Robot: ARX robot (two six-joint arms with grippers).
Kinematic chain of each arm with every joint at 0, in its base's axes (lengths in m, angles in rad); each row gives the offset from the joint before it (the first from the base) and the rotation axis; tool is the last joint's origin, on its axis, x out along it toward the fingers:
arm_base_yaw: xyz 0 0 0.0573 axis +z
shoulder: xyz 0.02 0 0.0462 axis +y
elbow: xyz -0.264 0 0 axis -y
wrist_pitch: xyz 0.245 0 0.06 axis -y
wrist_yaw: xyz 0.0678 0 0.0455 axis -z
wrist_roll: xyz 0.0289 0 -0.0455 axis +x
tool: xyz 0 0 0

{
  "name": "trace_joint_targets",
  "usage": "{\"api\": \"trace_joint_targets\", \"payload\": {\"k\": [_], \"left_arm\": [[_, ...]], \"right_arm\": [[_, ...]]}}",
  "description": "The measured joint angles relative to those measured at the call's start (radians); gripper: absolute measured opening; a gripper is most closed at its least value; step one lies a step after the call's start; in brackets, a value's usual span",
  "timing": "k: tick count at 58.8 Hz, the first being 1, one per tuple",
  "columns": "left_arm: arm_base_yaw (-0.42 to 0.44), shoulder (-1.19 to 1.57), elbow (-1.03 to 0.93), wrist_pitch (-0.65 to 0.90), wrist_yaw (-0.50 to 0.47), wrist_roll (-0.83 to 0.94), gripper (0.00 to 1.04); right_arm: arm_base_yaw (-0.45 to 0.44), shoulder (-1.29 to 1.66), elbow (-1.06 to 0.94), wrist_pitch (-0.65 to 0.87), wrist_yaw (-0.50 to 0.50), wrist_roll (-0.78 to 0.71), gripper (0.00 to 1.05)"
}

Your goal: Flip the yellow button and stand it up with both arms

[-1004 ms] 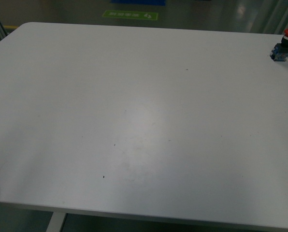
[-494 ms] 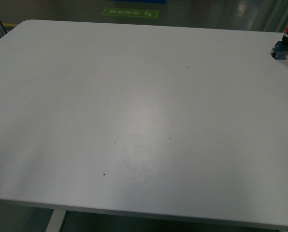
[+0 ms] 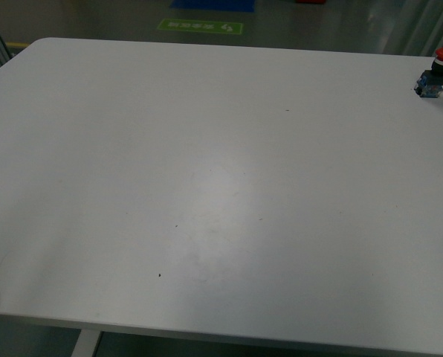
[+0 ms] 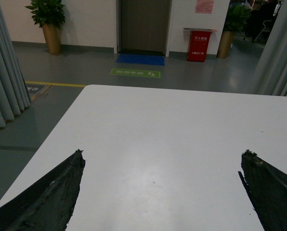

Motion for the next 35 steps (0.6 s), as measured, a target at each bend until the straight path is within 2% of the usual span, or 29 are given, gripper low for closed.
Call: {"api": "trace_joint_targets", "payload": {"k": [35], "left_arm": [[0.0,0.0,0.0,0.0,0.0,0.0,0.98]], "right_arm": [[0.0,-0.295,0.0,-0.28,0.0,0.0,0.03]]}}
